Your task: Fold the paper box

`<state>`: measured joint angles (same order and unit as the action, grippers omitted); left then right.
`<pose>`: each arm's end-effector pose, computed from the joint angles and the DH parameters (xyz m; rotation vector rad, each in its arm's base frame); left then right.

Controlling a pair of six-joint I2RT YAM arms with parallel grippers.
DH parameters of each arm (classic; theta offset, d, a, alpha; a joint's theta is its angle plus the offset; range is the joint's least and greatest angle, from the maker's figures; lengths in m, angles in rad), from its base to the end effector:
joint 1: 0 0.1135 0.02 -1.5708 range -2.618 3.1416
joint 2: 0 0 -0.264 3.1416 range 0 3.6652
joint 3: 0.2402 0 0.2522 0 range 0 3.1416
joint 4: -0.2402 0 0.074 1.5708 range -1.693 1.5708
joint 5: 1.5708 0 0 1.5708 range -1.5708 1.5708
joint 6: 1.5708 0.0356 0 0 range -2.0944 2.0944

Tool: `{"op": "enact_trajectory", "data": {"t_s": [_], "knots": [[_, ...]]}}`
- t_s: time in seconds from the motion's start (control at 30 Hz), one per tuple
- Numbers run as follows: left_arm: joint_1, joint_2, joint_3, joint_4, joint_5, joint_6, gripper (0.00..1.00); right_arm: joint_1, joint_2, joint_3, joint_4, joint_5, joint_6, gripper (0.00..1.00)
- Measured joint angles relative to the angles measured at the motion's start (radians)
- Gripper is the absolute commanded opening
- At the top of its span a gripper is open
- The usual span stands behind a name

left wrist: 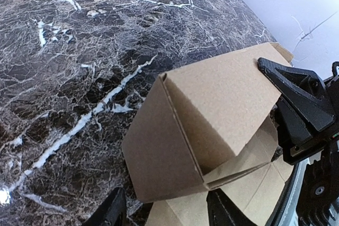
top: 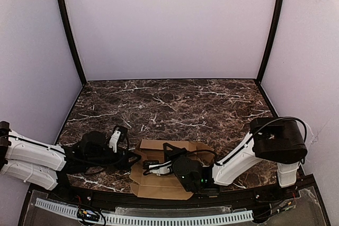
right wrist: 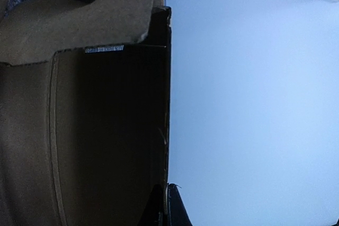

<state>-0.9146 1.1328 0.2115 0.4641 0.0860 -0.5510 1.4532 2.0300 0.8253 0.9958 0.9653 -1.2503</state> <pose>0.1209 -0.1621 0.1455 0.4512 2.1317 -0.9767 0.0728 0.3669 0.1234 -1.4152 1.0115 -0.7033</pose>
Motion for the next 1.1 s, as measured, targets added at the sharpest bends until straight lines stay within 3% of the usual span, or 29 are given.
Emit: {"op": "enact_trajectory", "data": {"t_s": [0.47, 0.77, 1.1], "knots": [[-0.025, 0.168, 0.037, 0.135, -0.005, 0.036, 0.52, 0.003, -0.013, 0.033, -0.1, -0.001, 0.102, 0.0], [-0.092, 0.219, 0.045, 0.183, -0.131, 0.046, 0.52, 0.01, -0.022, 0.051, -0.159, 0.01, 0.17, 0.0], [-0.121, 0.323, 0.069, 0.277, -0.248, 0.069, 0.39, 0.017, -0.027, 0.082, -0.243, 0.052, 0.259, 0.0]]}}
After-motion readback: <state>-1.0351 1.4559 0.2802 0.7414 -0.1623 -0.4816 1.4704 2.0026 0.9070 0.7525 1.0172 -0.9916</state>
